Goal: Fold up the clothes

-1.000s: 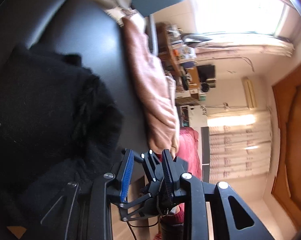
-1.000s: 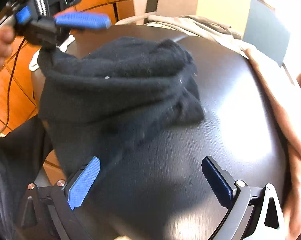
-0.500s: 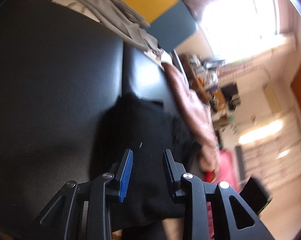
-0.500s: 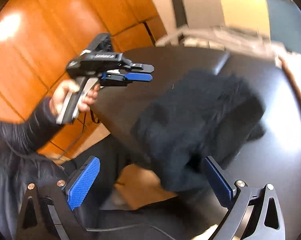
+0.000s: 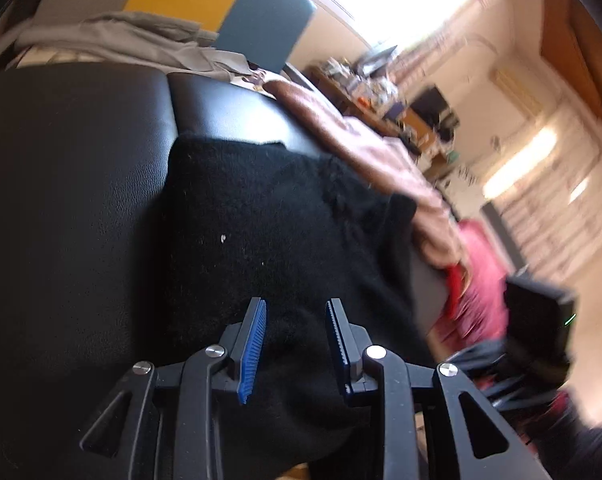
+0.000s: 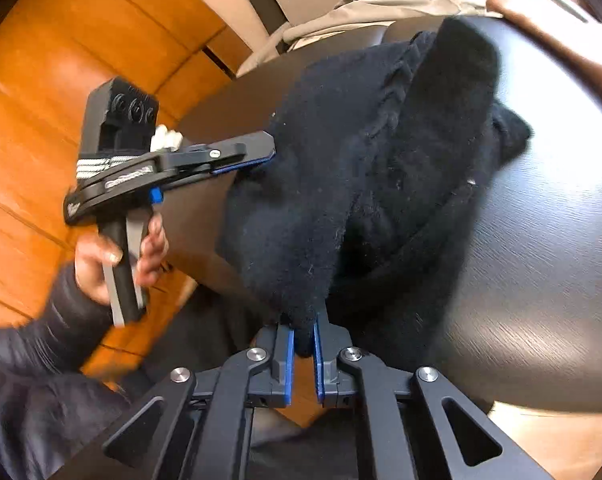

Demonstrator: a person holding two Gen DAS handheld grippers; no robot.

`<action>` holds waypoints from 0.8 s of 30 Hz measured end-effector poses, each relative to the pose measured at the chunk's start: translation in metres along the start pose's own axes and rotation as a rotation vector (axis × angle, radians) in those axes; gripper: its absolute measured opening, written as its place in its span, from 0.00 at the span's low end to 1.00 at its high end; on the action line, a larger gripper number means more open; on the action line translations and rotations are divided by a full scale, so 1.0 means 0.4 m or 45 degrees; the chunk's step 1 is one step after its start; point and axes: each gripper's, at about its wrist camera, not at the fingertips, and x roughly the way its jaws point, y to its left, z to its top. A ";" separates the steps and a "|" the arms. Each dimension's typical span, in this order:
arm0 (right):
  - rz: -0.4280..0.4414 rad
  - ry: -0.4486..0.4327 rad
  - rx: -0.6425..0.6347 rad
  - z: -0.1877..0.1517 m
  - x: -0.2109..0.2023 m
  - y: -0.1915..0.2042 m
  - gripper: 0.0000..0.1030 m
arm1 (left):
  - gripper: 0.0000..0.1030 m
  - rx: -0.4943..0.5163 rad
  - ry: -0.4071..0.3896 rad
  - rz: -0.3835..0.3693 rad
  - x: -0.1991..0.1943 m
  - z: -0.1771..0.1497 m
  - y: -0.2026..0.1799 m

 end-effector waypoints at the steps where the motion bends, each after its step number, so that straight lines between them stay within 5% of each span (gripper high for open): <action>1: -0.003 -0.032 0.017 0.000 -0.012 -0.007 0.08 | 0.29 0.031 0.014 0.017 0.010 -0.009 -0.002; 8: -0.027 -0.258 0.133 -0.004 -0.095 -0.056 0.09 | 0.27 0.148 -0.002 0.086 0.006 -0.026 -0.038; 11: -0.037 -0.354 0.183 -0.005 -0.131 -0.077 0.18 | 0.27 0.178 -0.012 0.070 -0.005 -0.033 -0.046; 13: -0.044 -0.409 0.214 -0.003 -0.148 -0.090 0.68 | 0.27 0.177 -0.027 0.055 -0.007 -0.041 -0.051; 15: -0.051 -0.411 0.233 0.013 -0.133 -0.096 0.81 | 0.28 0.183 -0.035 0.047 -0.007 -0.048 -0.057; 17: -0.058 -0.412 0.251 0.028 -0.118 -0.103 0.79 | 0.28 0.198 -0.035 0.046 -0.003 -0.056 -0.063; 19: -0.065 -0.414 0.269 0.044 -0.102 -0.110 0.61 | 0.28 0.212 -0.032 0.045 0.001 -0.066 -0.065; 24: -0.082 -0.419 0.314 0.084 -0.064 -0.126 0.59 | 0.28 0.189 -0.029 0.006 0.003 -0.076 -0.046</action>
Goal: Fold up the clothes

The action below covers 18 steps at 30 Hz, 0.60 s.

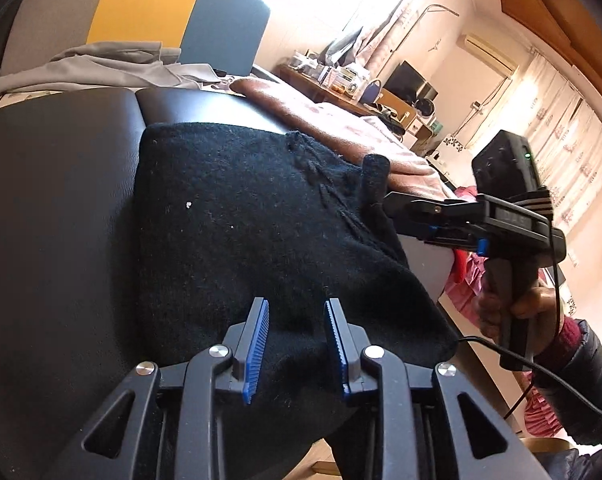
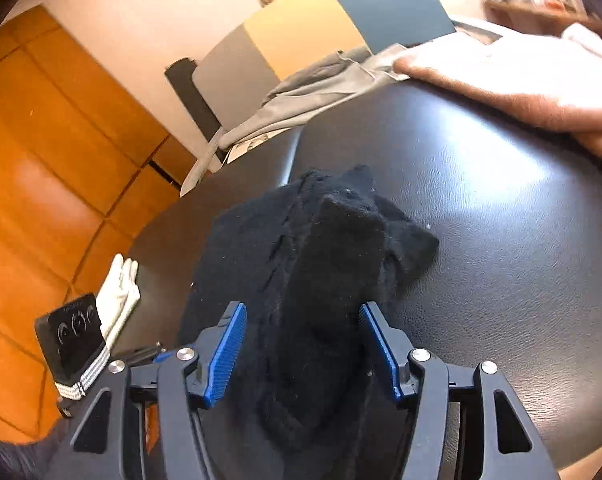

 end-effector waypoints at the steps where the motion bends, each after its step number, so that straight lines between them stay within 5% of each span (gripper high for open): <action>1: -0.005 -0.001 0.008 0.006 0.010 -0.001 0.59 | 0.28 0.001 -0.002 -0.003 0.000 -0.001 0.002; 3: -0.014 -0.003 0.025 0.017 0.030 -0.003 0.55 | 0.28 0.013 0.001 0.000 0.005 -0.004 0.001; 6: -0.131 0.025 0.004 0.025 0.057 -0.001 0.13 | 0.28 0.044 0.013 0.003 0.015 -0.008 -0.007; 11: -0.320 -0.013 -0.242 0.069 0.040 0.080 0.11 | 0.28 0.196 0.003 0.053 -0.001 -0.025 -0.039; 14: -0.451 0.002 -0.320 0.070 0.049 0.075 0.11 | 0.28 0.259 0.108 0.055 0.030 -0.058 -0.035; 18: -0.375 0.025 -0.135 0.049 0.081 -0.027 0.12 | 0.28 0.182 0.128 -0.003 0.024 -0.061 -0.019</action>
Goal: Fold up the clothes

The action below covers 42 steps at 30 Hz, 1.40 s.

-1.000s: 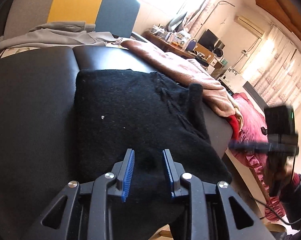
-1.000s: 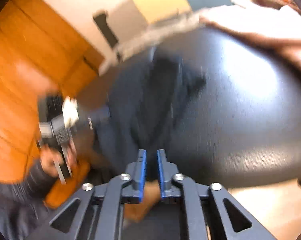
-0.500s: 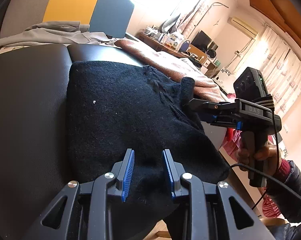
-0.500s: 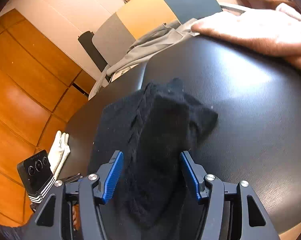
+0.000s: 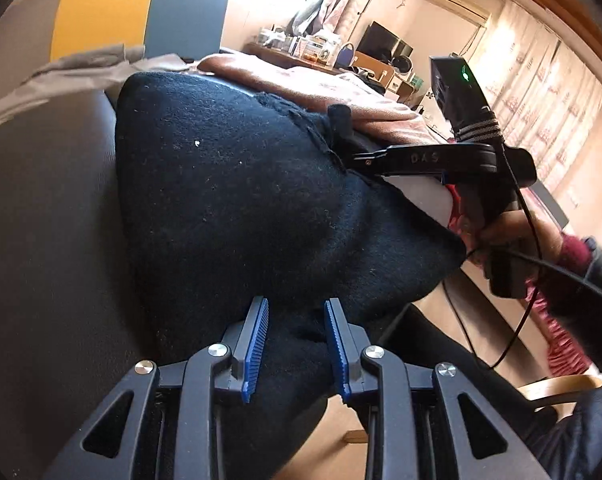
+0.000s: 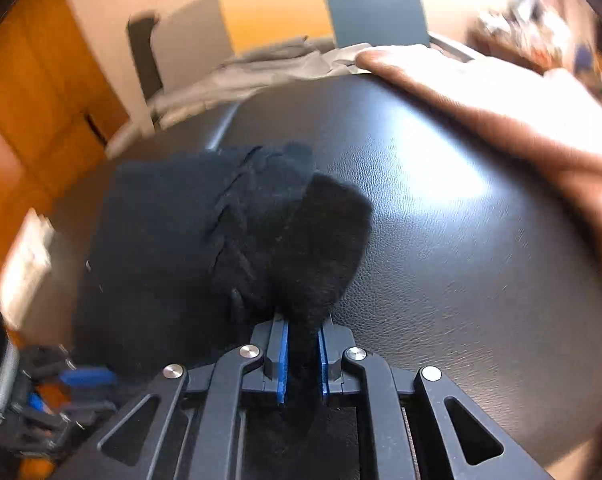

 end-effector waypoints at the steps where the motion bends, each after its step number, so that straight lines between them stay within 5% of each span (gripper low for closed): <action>1: 0.032 -0.009 0.036 -0.001 -0.001 -0.014 0.13 | 0.28 -0.029 0.003 -0.021 -0.006 0.003 0.006; 3: 0.068 -0.021 0.054 0.000 -0.008 -0.030 0.18 | 0.28 -0.087 0.009 -0.062 -0.018 0.009 0.018; 6: 0.073 -0.038 0.069 0.009 -0.038 -0.050 0.47 | 0.29 -0.160 -0.062 -0.105 -0.054 0.028 0.037; 7: 0.060 -0.051 0.067 0.013 -0.053 -0.053 0.49 | 0.29 -0.164 -0.088 -0.079 -0.064 0.039 0.042; 10: 0.020 -0.159 -0.054 0.013 -0.137 -0.010 0.49 | 0.29 -0.200 -0.144 -0.049 -0.085 0.077 0.065; 13: 0.120 -0.222 -0.266 -0.009 -0.209 0.094 0.49 | 0.30 -0.187 -0.189 -0.004 -0.092 0.132 0.081; 16: 0.267 -0.125 -0.418 -0.046 -0.197 0.189 0.45 | 0.32 -0.154 -0.214 0.018 -0.083 0.185 0.089; 18: 0.223 -0.007 -0.491 -0.079 -0.142 0.218 0.42 | 0.33 -0.123 -0.192 0.059 -0.057 0.210 0.091; 21: 0.087 0.146 -0.388 -0.124 -0.041 0.150 0.30 | 0.32 -0.132 -0.162 0.091 -0.033 0.205 0.097; 24: 0.203 0.058 -0.189 -0.141 -0.043 0.061 0.20 | 0.31 -0.165 -0.163 0.082 -0.025 0.190 0.106; 30: 0.120 0.027 -0.299 -0.101 -0.035 0.107 0.20 | 0.33 -0.233 -0.166 0.064 -0.011 0.162 0.122; 36: 0.040 -0.037 -0.336 0.002 -0.020 0.152 0.24 | 0.36 -0.241 -0.275 0.055 -0.088 0.204 0.148; 42: -0.040 -0.101 -0.373 0.105 -0.006 0.197 0.44 | 0.38 -0.157 -0.287 0.071 -0.084 0.304 0.158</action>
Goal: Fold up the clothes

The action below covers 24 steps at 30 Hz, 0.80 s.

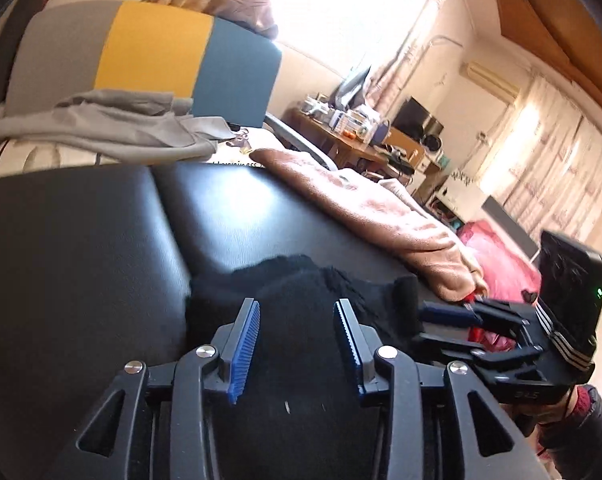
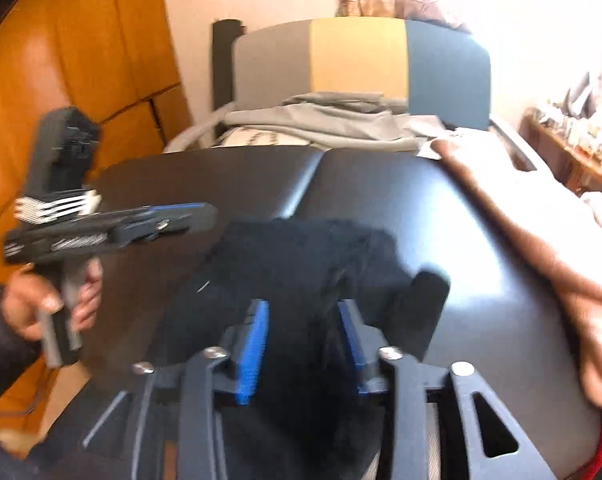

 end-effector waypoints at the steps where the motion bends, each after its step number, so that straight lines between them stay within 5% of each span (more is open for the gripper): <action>1: -0.014 -0.009 -0.007 0.018 0.004 0.002 0.44 | 0.38 0.014 0.023 0.007 0.019 0.011 0.001; 6: -0.013 -0.034 0.019 -0.003 0.032 -0.044 0.46 | 0.35 -0.042 0.310 0.090 0.187 -0.005 0.065; 13: 0.004 -0.065 0.069 -0.057 0.073 -0.123 0.48 | 0.32 -0.127 0.220 0.090 0.193 -0.027 0.080; 17: 0.095 -0.034 0.120 -0.045 0.070 -0.148 0.51 | 0.39 -0.281 0.098 -0.037 0.113 -0.029 0.116; 20: 0.183 -0.065 0.212 -0.033 0.013 -0.183 0.65 | 0.46 -0.363 0.004 -0.082 0.029 -0.045 0.149; 22: 0.278 -0.113 0.287 -0.041 -0.040 -0.218 0.95 | 0.52 -0.403 -0.029 -0.108 -0.023 -0.070 0.176; 24: 0.375 -0.101 0.378 -0.068 -0.072 -0.256 1.00 | 0.59 -0.455 -0.009 -0.167 -0.046 -0.105 0.203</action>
